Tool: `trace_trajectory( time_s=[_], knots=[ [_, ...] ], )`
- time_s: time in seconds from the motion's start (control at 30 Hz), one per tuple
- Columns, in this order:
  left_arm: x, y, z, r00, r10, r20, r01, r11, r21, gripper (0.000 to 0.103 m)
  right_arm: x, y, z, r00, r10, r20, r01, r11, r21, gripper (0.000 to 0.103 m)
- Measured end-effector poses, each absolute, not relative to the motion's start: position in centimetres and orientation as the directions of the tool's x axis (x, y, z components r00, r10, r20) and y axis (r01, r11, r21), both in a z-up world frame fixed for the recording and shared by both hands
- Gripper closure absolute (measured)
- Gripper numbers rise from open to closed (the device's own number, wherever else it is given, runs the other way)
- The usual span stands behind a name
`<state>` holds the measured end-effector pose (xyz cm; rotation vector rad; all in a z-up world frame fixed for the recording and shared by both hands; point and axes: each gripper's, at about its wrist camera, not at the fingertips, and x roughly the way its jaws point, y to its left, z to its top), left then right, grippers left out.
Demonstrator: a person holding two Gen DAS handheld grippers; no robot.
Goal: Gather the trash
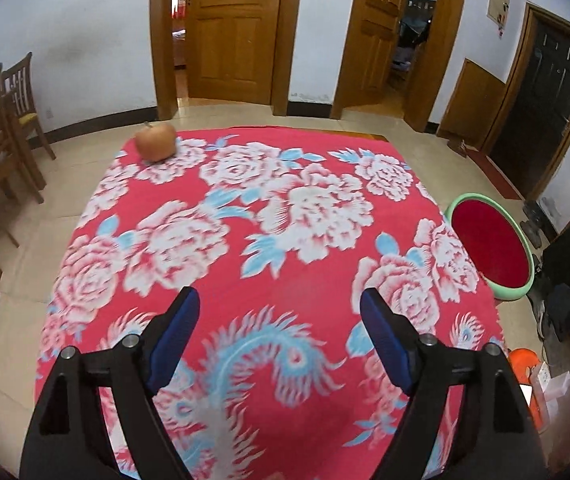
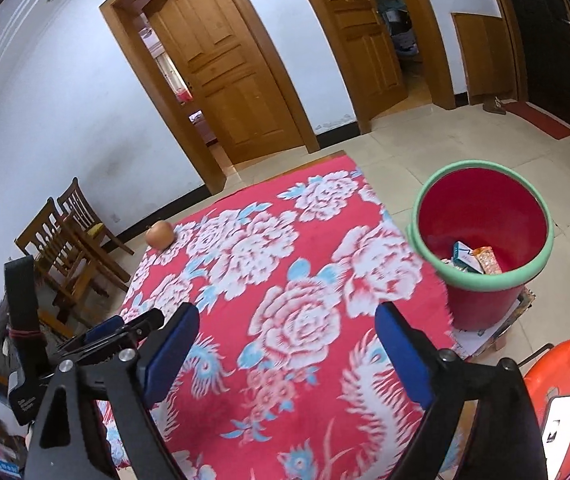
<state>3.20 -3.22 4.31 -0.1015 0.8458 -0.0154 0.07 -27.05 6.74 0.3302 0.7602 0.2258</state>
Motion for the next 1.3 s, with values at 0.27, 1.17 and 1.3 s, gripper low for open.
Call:
trace_trajectory(
  time_s=[0.27,1.17,1.3],
  knots=[
    [0.3,-1.3,4.1,0.704,0.01,-0.71,-0.077,0.995,-0.062,0.017,-2.0,-23.6,6.1,0.728,0.294,-0.62,-0.112,0.942,0.315,0.004],
    [-2.2,-0.5,2.6,0.735,0.025,-0.677,-0.105,0.991,-0.077,0.017,-6.0,-21.6,4.3,0.779,0.14,-0.611,-0.036,0.983,0.179,0.002],
    [-2.2,-0.5,2.7,0.74,0.035,-0.672,-0.113,0.991,-0.072,0.017,-6.0,-22.1,4.3,0.781,0.134,-0.61,-0.021,0.982,0.189,0.002]
  ],
)
